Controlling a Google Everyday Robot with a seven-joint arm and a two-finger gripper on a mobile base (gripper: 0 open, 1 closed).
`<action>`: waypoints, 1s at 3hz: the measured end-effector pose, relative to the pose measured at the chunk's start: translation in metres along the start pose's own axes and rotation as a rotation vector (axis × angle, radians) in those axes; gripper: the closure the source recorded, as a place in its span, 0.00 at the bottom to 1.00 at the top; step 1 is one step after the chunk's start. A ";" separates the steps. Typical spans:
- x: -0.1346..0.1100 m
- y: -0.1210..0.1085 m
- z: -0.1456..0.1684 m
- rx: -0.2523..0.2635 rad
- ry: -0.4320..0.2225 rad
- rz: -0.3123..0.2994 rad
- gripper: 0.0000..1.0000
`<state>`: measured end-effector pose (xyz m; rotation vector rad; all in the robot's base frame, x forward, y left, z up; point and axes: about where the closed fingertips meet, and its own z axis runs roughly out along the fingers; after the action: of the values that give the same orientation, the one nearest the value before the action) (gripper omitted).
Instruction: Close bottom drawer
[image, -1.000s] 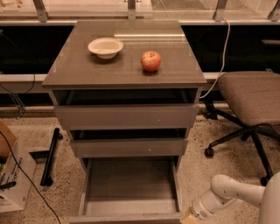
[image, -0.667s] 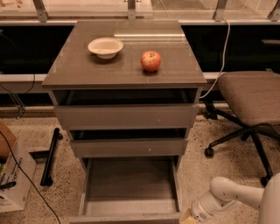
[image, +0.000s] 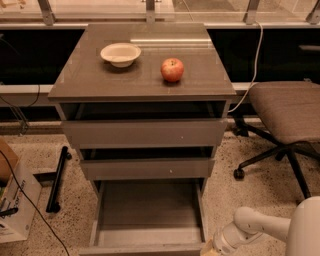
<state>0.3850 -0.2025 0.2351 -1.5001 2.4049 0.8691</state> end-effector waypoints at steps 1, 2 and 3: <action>-0.004 -0.011 0.021 -0.006 -0.023 -0.021 1.00; -0.013 -0.024 0.047 -0.028 -0.048 -0.040 1.00; -0.013 -0.024 0.047 -0.028 -0.048 -0.040 1.00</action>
Offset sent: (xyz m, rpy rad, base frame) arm 0.0434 0.0472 -0.0694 0.1036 -0.0286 0.0389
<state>0.4051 -0.1736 0.1937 -1.5136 2.3303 0.9229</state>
